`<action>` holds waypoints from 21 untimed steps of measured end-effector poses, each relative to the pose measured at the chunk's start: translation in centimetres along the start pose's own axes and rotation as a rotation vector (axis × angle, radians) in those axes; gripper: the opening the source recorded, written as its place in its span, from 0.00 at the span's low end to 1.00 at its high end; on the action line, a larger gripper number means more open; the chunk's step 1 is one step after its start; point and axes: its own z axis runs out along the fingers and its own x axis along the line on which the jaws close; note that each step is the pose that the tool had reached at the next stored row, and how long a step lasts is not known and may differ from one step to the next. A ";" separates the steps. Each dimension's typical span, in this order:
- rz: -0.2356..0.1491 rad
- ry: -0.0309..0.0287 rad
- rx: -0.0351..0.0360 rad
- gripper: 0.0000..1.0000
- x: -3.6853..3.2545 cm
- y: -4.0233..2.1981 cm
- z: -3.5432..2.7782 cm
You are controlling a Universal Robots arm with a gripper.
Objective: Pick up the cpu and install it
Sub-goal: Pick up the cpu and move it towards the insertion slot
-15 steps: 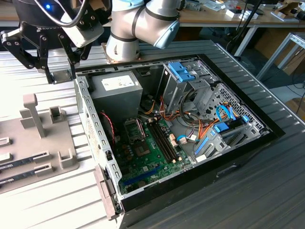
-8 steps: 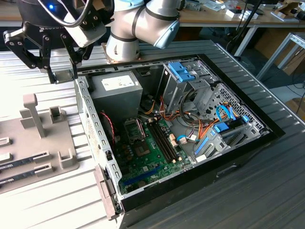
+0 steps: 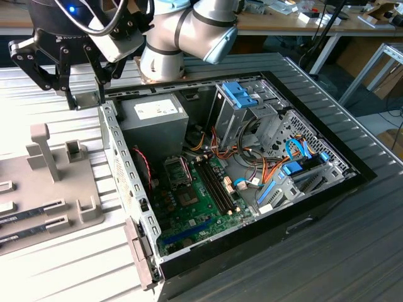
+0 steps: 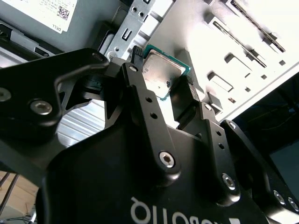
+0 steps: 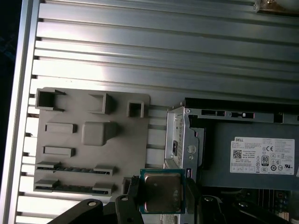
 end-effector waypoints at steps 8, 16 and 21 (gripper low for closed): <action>0.000 0.0000 0.0000 0.47 -0.47 -0.04 0.03; 0.000 0.0000 0.0000 0.47 -1.10 -0.10 0.08; 0.000 0.0000 0.0000 0.47 -1.35 -0.12 0.09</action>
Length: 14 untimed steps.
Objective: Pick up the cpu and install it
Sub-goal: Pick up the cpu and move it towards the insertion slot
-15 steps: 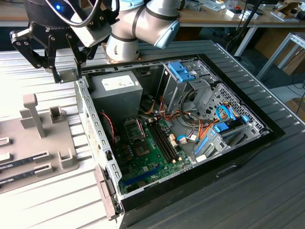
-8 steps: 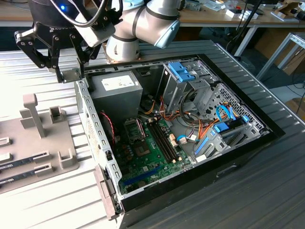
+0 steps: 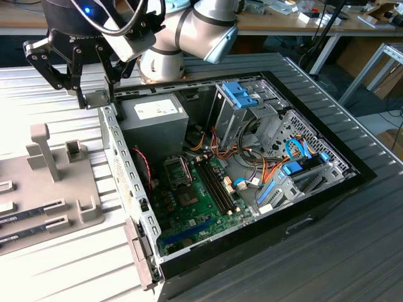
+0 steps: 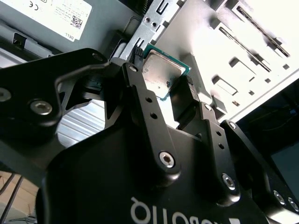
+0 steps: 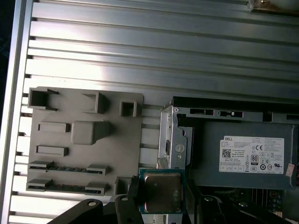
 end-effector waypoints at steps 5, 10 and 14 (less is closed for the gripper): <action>0.000 0.0000 0.0000 0.47 -0.36 -0.03 0.03; 0.000 0.0000 0.0000 0.47 -0.62 -0.06 0.05; 0.000 0.0000 0.0000 0.47 -0.85 -0.08 0.07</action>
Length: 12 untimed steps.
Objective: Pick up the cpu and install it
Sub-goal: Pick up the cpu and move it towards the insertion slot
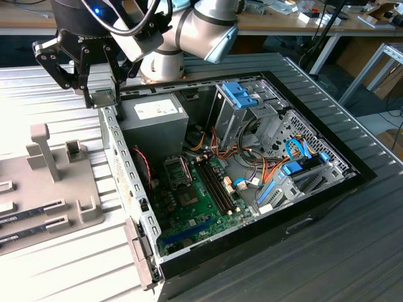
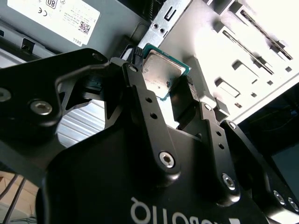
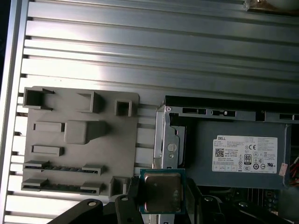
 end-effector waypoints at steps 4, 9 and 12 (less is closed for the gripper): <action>0.000 0.0000 0.0000 0.47 -0.26 -0.02 0.03; 0.000 0.0000 0.0000 0.47 -0.51 -0.05 0.04; 0.000 0.0000 0.0000 0.47 -0.68 -0.06 0.06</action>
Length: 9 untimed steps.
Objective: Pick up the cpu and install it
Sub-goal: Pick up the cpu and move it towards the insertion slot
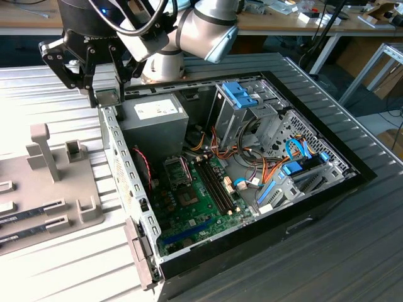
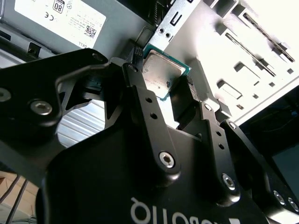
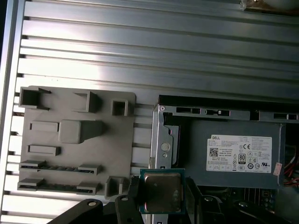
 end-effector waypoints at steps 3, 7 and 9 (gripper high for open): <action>0.000 0.0001 0.0000 0.47 -0.15 -0.01 0.01; 0.000 0.0000 0.0000 0.47 -0.43 -0.04 0.04; 0.000 0.0001 0.0001 0.47 -0.62 -0.05 0.04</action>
